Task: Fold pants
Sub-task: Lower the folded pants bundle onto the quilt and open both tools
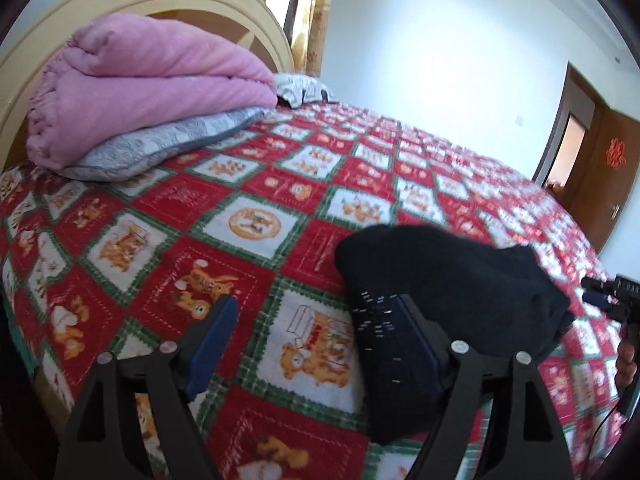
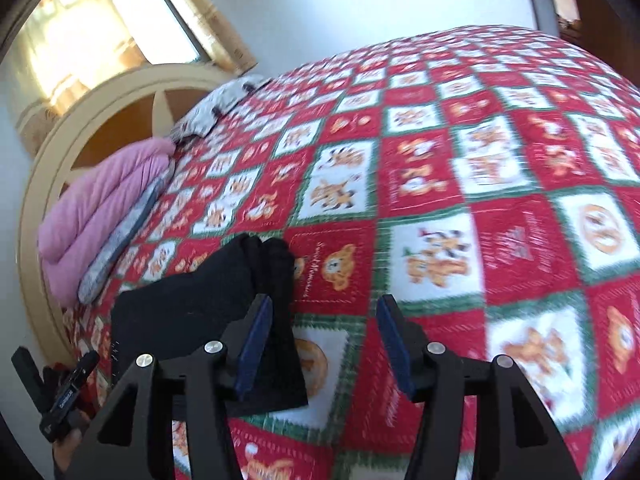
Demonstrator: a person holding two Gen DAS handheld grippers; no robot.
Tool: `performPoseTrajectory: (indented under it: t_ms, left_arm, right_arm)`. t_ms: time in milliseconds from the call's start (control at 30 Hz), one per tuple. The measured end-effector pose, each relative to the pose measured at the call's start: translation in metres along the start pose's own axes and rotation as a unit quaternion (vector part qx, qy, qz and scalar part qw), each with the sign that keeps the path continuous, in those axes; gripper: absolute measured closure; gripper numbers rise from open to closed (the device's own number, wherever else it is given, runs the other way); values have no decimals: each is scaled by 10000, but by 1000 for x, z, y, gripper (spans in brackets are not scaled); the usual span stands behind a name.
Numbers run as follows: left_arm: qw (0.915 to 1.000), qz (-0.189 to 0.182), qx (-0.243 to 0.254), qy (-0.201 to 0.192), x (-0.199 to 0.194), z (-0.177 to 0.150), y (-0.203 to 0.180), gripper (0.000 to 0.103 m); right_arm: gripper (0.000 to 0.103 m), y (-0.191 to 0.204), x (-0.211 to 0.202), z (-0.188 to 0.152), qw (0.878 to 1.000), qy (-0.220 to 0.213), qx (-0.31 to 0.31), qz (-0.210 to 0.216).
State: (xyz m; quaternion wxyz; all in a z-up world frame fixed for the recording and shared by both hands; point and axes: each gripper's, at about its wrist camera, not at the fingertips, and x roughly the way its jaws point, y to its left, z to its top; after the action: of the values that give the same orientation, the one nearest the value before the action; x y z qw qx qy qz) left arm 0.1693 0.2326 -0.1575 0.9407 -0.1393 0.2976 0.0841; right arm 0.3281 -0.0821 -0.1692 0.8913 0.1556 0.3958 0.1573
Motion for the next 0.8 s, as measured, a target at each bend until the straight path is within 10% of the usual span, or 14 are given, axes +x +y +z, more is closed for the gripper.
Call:
performPoseTrajectory:
  t_ms: [800]
  left_arm:
    - [9863, -1008, 622, -1152, -156, -5, -85, 0]
  right_arm:
    - [33, 92, -225, -125, 9725, -1624, -1565, -578]
